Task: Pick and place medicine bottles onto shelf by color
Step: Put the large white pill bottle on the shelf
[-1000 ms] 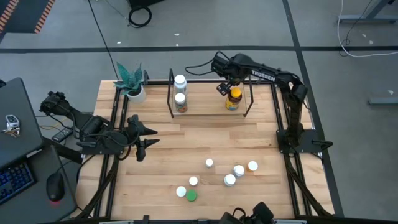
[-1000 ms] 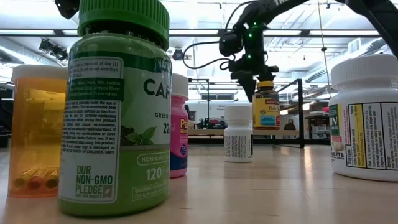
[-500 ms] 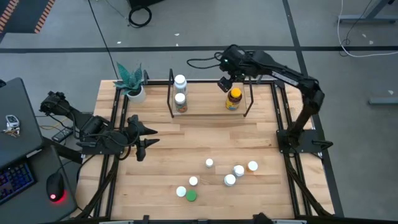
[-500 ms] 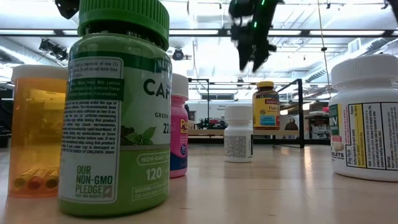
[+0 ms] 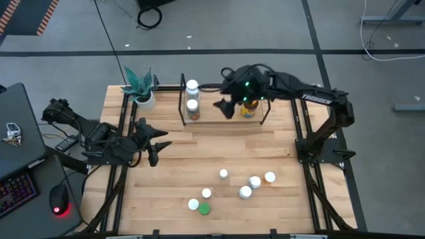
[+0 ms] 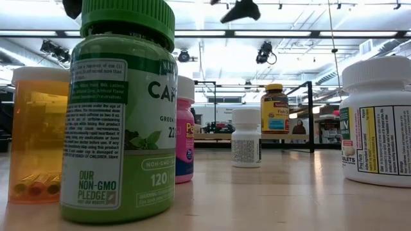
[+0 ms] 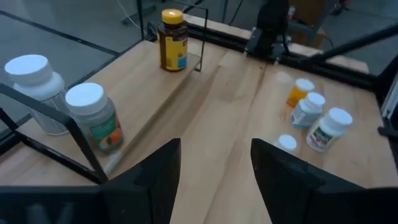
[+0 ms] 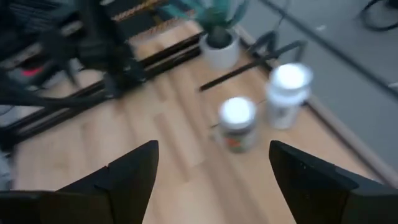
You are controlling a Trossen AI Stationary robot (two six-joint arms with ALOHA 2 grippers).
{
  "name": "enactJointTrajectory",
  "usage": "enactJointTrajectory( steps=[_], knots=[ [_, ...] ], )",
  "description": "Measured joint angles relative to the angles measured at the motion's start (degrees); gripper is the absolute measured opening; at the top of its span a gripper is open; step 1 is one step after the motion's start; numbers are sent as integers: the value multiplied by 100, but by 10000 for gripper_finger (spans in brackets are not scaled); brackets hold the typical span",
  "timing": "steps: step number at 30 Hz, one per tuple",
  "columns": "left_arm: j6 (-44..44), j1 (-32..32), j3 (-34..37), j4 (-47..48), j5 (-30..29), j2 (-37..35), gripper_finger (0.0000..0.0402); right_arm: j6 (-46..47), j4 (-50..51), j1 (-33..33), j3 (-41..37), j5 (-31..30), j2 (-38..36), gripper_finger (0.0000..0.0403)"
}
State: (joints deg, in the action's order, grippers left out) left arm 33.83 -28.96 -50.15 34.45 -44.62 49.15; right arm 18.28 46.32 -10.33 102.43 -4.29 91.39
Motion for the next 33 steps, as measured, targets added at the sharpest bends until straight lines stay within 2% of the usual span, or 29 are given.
enactJointTrajectory(
  steps=[8,11,21,26,33],
  knots=[
    [749,18,0,10,308,-2,188,616,411,855,-2,246,457,307],
    [823,18,0,94,490,-2,183,713,697,1175,-2,215,614,307],
    [922,18,0,154,545,0,183,885,1559,1928,-61,206,1000,313],
    [950,18,0,229,766,-2,181,822,1849,2514,-560,286,721,319],
    [950,18,0,300,785,-2,188,411,1345,3249,-1521,993,436,321]
  ],
)
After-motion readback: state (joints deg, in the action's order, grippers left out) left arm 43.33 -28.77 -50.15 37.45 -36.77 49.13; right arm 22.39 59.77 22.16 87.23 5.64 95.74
